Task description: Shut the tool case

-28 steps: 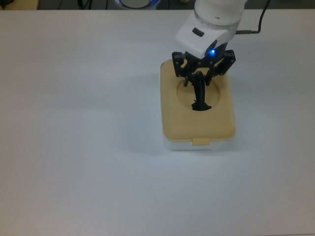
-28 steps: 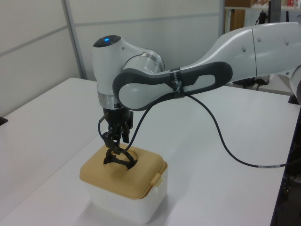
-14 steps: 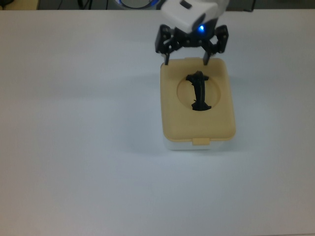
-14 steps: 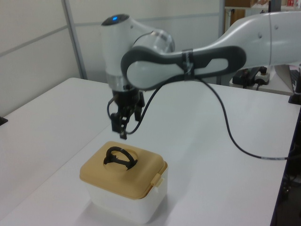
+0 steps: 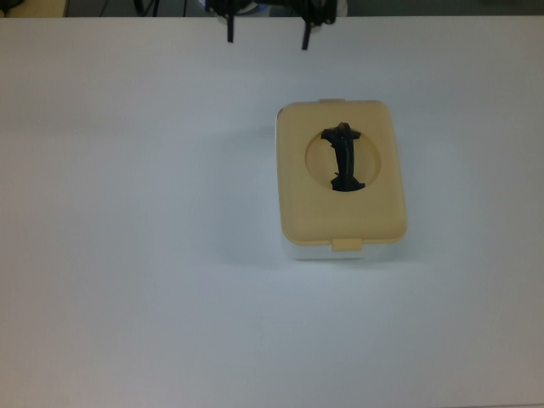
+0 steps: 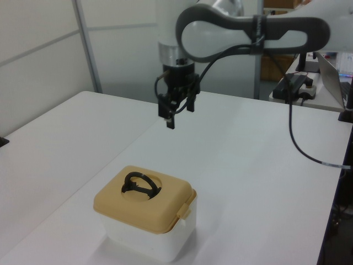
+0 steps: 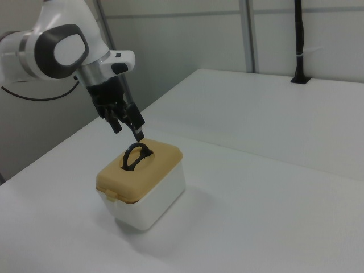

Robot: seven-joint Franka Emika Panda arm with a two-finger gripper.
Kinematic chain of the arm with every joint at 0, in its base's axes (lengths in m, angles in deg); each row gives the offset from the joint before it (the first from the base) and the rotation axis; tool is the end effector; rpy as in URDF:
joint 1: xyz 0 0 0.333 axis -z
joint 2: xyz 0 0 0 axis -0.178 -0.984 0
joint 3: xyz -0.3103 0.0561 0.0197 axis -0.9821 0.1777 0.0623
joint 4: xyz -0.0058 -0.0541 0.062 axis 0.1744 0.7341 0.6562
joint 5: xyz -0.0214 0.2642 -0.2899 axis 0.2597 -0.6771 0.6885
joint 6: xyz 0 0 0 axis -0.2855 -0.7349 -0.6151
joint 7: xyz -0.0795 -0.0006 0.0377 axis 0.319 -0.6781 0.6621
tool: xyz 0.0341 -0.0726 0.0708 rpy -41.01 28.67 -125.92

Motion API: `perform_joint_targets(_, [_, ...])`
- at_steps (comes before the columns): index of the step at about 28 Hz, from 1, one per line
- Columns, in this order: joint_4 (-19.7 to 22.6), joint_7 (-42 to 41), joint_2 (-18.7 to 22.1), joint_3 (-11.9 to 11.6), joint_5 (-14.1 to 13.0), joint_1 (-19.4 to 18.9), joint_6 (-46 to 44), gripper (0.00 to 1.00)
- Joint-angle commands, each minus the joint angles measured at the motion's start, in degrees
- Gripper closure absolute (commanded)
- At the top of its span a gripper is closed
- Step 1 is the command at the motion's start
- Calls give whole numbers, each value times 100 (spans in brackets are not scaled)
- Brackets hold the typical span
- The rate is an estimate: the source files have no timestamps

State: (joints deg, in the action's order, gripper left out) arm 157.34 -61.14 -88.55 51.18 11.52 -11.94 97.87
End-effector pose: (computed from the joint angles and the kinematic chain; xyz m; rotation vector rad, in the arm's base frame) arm 0.5639 0.1068 0.6377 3.0828 -0.0441 0.1649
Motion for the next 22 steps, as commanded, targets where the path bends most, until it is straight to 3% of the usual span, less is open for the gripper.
perform_joint_targets(1, [517,-128,397,-49,-130,72,-2,0])
perform_joint_targets(10, [694,-137,503,-163,-130,98,16,0])
perform_joint_targets(15, [676,-163,503,-339,-139,90,-89,0])
perform_joint_targets(22, [650,-163,503,-357,-200,90,-213,0])
